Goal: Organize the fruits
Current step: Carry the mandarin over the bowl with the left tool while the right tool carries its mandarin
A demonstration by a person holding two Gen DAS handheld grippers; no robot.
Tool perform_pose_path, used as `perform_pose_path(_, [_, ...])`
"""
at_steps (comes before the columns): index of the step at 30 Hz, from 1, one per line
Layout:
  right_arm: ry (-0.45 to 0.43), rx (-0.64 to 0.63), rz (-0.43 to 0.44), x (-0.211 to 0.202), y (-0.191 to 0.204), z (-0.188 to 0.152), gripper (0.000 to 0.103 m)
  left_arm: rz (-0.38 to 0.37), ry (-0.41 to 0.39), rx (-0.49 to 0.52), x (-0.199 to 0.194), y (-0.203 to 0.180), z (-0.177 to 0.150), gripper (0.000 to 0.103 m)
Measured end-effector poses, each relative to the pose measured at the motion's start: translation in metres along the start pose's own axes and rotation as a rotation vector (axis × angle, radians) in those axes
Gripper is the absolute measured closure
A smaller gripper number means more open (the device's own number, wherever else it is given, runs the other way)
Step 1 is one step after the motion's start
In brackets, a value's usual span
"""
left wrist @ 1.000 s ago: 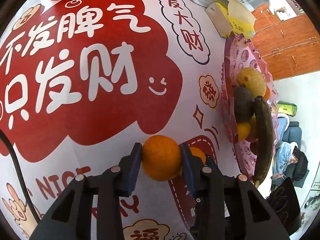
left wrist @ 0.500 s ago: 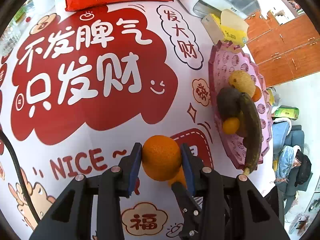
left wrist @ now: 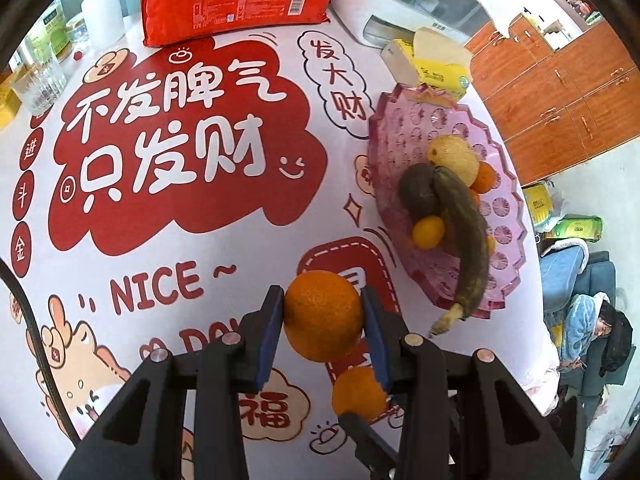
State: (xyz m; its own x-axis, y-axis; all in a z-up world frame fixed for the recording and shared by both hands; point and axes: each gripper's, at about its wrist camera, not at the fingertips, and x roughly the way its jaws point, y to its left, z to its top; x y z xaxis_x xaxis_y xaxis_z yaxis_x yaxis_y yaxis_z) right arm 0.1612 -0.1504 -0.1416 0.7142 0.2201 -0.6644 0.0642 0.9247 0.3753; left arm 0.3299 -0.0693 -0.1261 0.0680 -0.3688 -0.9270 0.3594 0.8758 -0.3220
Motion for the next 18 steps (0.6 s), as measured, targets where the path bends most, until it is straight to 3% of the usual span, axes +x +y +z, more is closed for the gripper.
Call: perform_pose_path(18, [-0.081, -0.135, 0.029, -0.082, -0.044, 0.035, 0.067, 0.014, -0.068, -0.021, -0.009, -0.079, -0.004, 0.065])
